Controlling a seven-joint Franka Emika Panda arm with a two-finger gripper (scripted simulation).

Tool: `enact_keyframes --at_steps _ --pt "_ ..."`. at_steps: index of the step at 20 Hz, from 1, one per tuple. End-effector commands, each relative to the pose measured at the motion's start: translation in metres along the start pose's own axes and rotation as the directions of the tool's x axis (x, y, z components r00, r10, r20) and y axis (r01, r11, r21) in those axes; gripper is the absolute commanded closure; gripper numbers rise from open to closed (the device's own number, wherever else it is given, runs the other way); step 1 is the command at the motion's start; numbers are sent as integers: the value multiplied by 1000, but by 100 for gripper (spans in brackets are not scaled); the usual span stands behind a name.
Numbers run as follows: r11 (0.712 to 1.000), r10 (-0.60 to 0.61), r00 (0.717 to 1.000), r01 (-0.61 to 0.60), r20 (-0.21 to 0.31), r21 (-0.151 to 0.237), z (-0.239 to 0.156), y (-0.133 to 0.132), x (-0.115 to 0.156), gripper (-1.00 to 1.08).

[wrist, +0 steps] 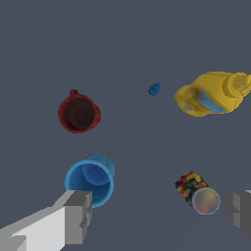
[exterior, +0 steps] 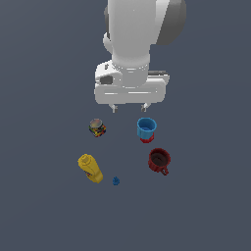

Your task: Pick up a designated object from a clutter of objects.

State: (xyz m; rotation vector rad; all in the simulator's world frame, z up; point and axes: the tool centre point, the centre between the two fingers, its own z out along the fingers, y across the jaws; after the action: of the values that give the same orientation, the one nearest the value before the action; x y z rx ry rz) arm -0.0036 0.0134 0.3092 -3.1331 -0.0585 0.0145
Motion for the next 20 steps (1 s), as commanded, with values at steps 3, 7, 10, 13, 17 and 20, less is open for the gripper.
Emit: enact_keyframes --at_steps 3,7,10,13,17,20 --pt "1000 1 1000 -1 0 2 0 1 0 -20" --pt "1000 7 1000 -7 -1 10 2 5 2 -20" --pt "1000 7 1000 -7 -1 10 2 5 2 -20" --pt "1000 -2 1000 2 -2 8 4 4 2 -20" --pt "999 -41 999 41 -7 0 11 -1 -1 -20" --pt "996 -89 996 89 -12 -11 19 -8 -4 -20"
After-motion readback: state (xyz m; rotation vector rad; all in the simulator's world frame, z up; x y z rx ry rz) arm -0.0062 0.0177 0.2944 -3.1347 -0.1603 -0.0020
